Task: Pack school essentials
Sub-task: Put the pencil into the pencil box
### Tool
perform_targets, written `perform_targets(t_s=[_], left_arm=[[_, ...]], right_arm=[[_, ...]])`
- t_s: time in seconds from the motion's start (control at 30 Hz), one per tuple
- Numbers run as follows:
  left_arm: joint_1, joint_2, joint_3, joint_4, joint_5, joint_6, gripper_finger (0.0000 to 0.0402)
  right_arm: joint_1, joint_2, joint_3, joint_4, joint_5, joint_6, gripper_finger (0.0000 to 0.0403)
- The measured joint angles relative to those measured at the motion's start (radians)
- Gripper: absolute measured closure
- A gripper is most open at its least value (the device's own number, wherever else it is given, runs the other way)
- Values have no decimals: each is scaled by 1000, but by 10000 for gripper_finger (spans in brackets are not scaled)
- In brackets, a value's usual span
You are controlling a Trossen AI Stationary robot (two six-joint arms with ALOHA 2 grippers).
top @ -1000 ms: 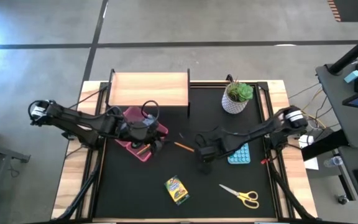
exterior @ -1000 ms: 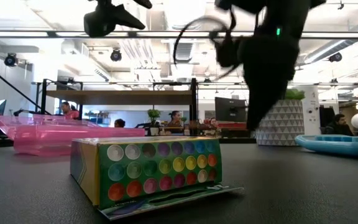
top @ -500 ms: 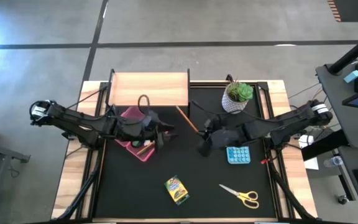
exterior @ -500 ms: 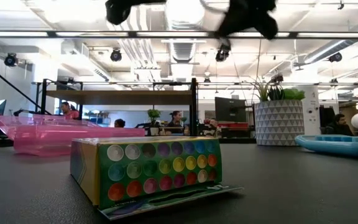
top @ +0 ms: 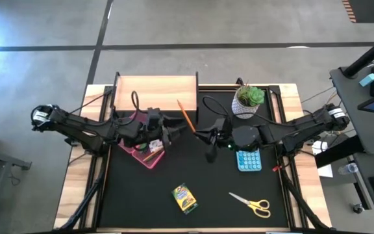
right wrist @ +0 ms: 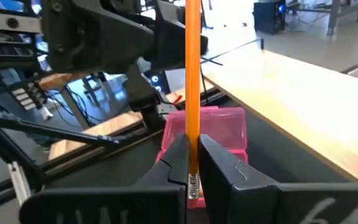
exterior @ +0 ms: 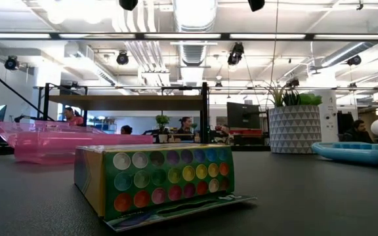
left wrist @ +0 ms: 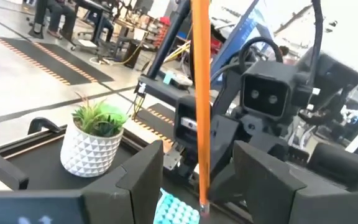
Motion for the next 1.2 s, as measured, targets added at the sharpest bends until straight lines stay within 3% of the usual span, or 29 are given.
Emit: perform_targets(t_s=[0.57,0.7,1.0,1.2], left_arm=[[0,6,3,105,-1,-4,229],[0,6,3,107,-1,-4,260],[-2,6,3,111,17,-4,383],[-2,6,3,109,42,-3,389]], right_arm=[[0,46,0,85,-78,11,390],[1,50,0,88,-78,11,390],[0,43,0,90,-70,11,390],[1,43,0,89,-71,11,387]])
